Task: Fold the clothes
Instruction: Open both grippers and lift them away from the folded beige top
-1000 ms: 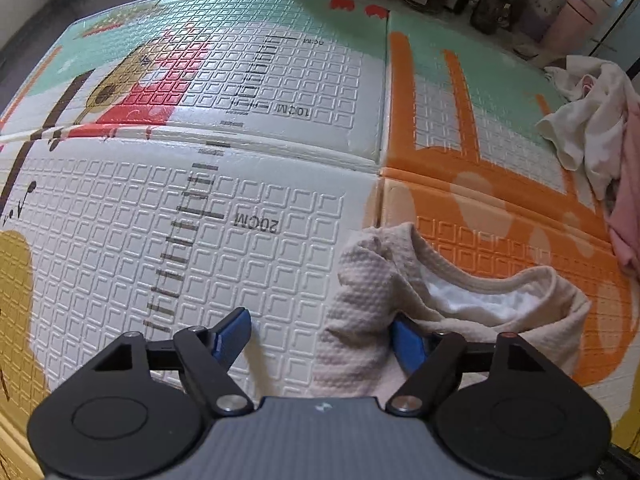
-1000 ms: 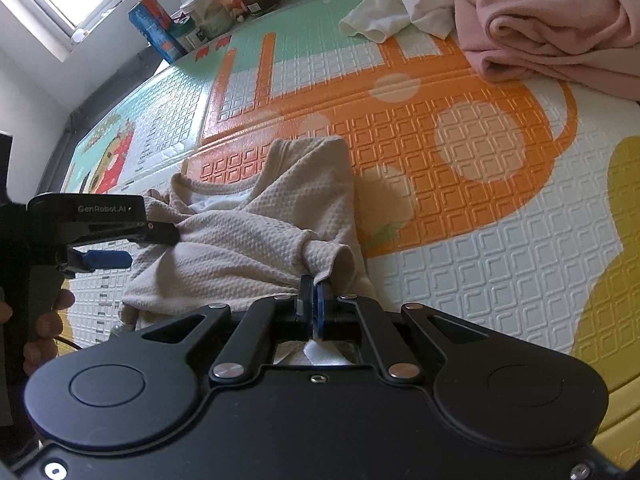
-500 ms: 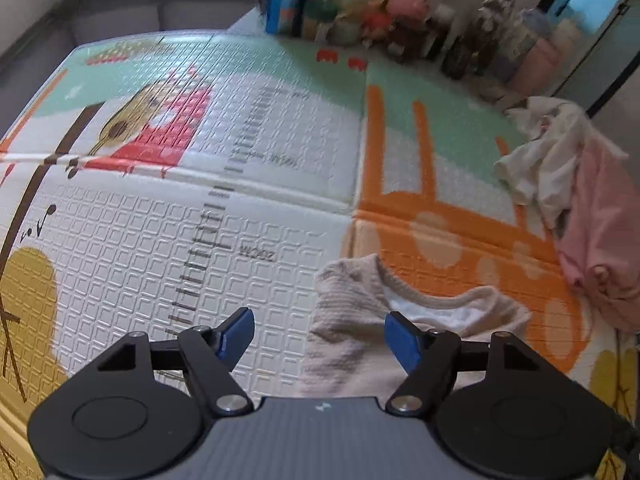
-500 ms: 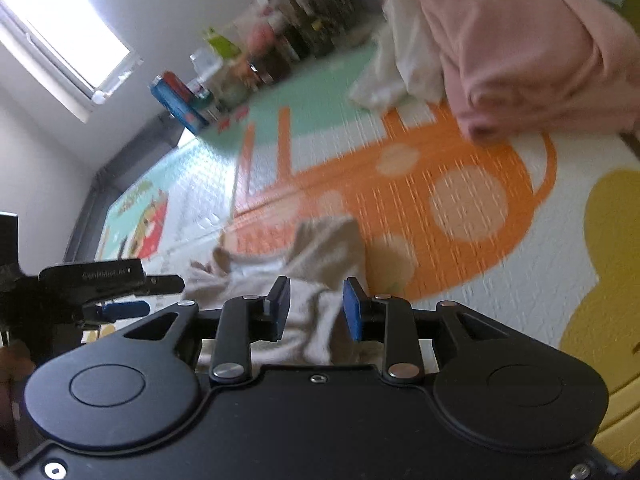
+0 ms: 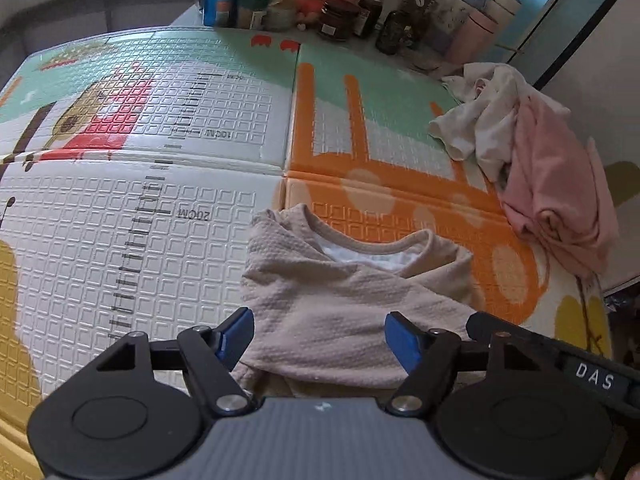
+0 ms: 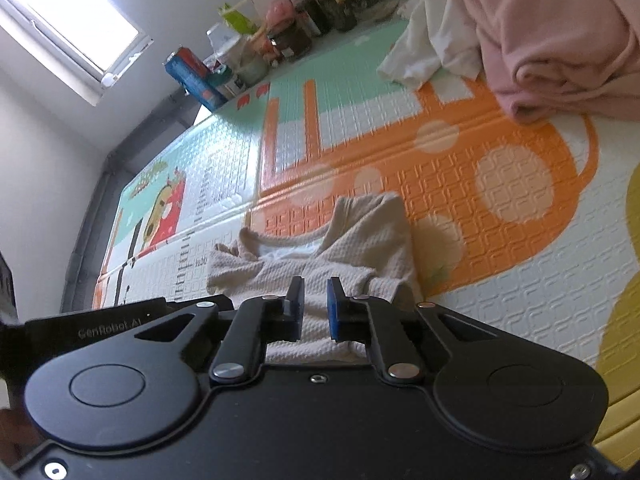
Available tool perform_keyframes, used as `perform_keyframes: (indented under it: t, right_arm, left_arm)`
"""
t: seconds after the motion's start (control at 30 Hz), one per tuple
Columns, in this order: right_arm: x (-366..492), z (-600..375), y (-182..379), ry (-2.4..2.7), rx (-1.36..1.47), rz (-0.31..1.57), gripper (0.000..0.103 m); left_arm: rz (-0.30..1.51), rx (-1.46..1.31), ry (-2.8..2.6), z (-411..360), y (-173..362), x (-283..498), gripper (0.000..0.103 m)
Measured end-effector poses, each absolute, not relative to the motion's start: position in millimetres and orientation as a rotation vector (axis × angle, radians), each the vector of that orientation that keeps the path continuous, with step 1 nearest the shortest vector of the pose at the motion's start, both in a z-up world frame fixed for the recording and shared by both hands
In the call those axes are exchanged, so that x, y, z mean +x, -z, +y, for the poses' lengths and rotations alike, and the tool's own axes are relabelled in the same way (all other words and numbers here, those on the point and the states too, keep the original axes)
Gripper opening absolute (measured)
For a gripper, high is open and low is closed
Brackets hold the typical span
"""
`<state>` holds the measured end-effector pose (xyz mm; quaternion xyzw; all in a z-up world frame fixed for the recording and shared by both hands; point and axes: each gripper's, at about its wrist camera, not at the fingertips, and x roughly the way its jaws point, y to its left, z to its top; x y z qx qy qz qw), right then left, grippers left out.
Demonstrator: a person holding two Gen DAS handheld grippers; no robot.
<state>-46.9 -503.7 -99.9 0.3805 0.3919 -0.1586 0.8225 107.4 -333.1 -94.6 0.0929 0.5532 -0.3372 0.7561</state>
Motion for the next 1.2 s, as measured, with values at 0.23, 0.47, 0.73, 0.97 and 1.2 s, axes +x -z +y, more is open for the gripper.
perform_keyframes:
  t: [0.23, 0.47, 0.73, 0.97, 1.2]
  right_arm:
    - [-40.3, -507.3, 120.0, 0.36, 0.823, 0.88, 0.009]
    - [-37.8, -514.8, 144.5, 0.411, 0.805, 0.96, 0.0]
    - [-41.3, -518.8, 151.4, 0.407, 0.816, 0.954, 0.0]
    - [-47.6, -521.8, 132.2, 0.382, 0.842, 0.916, 0.004]
    - [-65.0, -505.0, 84.4, 0.352, 0.71, 0.851, 0.004]
  left_arm:
    - [1.252, 0.249, 0.709, -332.8, 117.6, 104.1, 0.069]
    - [1.296, 0.258, 0.662, -326.7, 131.7, 107.8, 0.078]
    - [1.321, 0.231, 0.652, -318.1, 140.0, 111.6, 0.079]
    - [1.289, 0.214, 0.676, -317.2, 122.5, 112.9, 0.071]
    - [1.199, 0.202, 0.756, -312.2, 79.4, 98.9, 0.071]
